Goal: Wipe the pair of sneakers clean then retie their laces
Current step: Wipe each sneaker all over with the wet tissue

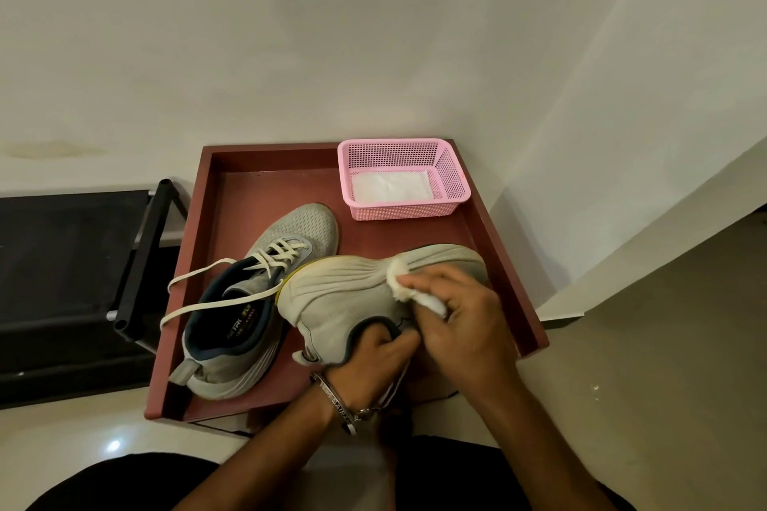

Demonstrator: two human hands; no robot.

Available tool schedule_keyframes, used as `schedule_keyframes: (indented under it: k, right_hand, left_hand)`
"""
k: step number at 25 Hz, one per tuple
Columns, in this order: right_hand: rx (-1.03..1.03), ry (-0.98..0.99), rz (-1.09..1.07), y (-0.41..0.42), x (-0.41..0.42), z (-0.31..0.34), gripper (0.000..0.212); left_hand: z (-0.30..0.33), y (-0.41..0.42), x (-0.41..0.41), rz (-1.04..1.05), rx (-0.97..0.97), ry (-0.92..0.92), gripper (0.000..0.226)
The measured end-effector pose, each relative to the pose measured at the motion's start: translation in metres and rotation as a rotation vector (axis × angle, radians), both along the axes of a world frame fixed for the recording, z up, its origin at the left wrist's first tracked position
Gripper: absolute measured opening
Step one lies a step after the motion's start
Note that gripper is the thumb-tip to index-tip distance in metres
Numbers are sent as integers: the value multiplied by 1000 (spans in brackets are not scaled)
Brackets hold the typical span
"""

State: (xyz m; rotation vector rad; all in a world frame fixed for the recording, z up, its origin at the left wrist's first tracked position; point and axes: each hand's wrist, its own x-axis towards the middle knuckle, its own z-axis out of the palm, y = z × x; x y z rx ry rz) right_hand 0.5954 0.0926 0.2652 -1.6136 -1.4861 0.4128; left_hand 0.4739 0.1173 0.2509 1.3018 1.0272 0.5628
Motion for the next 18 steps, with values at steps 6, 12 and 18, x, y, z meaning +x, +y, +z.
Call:
schedule_keyframes:
  k: [6,12,18]
  right_hand:
    - [-100,-28,-276,13,38,-11,34]
    - [16,34,108,-2,-3,0,42]
    - [-99,3,-309,5,31,-16,27]
  left_hand:
    - [1,0,2,15,-38,-211,40]
    - [1,-1,0,-9,-141,-287,31]
    - [0,5,2,-22,-19,-224,23]
